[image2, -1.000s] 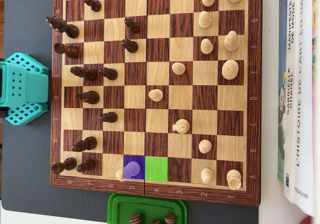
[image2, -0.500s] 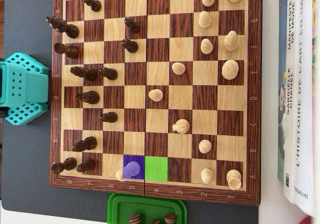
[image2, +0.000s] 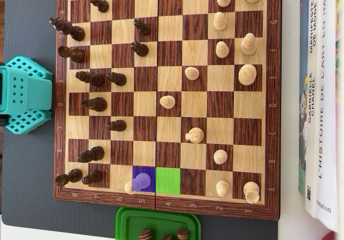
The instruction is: Play chess
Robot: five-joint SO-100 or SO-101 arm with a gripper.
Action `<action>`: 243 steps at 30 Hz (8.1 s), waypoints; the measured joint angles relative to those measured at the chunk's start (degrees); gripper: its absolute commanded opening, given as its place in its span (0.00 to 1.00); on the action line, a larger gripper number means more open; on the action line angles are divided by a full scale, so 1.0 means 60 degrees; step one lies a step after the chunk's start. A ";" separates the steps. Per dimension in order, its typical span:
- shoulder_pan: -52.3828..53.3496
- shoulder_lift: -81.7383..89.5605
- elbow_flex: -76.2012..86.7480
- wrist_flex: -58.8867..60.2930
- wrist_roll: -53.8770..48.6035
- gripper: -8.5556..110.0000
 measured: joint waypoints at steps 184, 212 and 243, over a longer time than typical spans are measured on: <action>0.4687 -1.6274 -1.3052 2.6514 -0.4072 0.16; 0.4600 -1.6274 -1.3857 2.6865 -0.4072 0.16; 0.3984 -1.7798 -1.5249 2.6689 -0.4072 0.16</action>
